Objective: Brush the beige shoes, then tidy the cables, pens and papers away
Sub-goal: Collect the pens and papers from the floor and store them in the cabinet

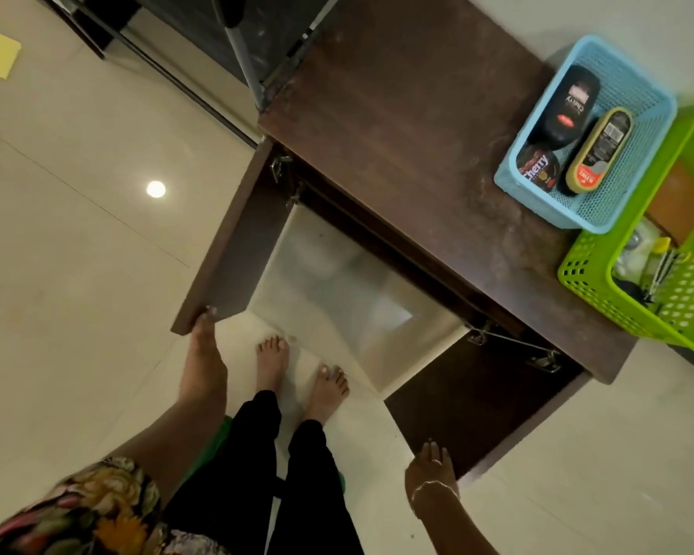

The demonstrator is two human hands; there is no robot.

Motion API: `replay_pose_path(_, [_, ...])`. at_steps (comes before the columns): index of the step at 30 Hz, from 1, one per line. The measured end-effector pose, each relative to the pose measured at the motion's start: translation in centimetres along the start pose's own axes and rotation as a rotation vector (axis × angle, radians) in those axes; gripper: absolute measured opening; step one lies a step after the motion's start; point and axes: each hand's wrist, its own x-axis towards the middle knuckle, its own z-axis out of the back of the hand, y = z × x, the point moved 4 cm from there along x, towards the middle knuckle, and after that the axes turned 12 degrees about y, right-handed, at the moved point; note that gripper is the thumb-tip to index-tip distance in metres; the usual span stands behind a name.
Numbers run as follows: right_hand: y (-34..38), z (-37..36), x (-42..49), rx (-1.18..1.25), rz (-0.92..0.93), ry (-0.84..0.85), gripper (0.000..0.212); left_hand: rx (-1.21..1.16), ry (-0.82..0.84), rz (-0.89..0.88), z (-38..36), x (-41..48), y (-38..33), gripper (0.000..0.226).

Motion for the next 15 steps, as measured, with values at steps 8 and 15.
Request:
replay_pose_path(8, [-3.7,-4.8,-0.1,-0.018,-0.127,0.032,0.049,-0.483,-0.013,0.012,0.3,1.3,0.9,0.048])
replay_pose_path(15, [-6.0,-3.2,-2.7,0.143,-0.125,-0.025,0.049,-0.129,-0.021,-0.316,9.1,-6.9,3.0,0.026])
